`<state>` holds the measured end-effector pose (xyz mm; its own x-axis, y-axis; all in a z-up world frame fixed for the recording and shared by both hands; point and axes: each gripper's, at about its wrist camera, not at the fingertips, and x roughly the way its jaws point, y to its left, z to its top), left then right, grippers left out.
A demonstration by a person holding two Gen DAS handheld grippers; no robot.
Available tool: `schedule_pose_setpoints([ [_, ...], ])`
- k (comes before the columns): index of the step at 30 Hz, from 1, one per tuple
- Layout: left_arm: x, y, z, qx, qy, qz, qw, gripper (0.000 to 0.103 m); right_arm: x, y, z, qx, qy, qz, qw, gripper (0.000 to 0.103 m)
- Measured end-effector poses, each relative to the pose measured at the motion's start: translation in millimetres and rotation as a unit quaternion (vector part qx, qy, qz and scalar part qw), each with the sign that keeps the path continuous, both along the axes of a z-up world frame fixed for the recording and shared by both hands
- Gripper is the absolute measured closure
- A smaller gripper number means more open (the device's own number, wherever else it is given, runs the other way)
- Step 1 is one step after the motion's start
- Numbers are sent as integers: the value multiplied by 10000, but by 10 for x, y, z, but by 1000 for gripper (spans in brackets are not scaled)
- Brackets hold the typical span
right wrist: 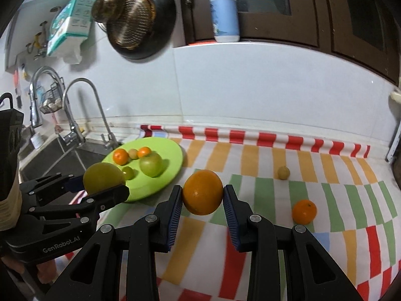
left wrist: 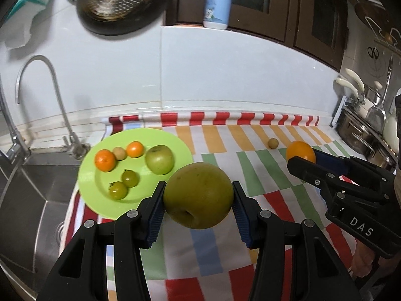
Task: Organize fruits
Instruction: 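Carry the yellow-green fruit onto the plate with the left tool while the right tool carries the orange there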
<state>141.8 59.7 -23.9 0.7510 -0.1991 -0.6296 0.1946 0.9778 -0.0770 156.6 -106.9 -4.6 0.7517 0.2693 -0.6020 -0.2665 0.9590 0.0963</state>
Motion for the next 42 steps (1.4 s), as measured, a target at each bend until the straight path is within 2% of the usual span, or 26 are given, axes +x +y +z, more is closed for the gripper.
schedule_pose_setpoints([
  [13,-66,417,155,81,-237,427,9988,53,40,434,141,39,-253,526,9983,69],
  [27,158,793,171,143,-352,813,9960,53,299,904,165,91,-300,1068,9938,69],
  [42,513,1017,-179,292,-64,919,9953,53,643,1208,-220,95,134,1281,9916,69],
])
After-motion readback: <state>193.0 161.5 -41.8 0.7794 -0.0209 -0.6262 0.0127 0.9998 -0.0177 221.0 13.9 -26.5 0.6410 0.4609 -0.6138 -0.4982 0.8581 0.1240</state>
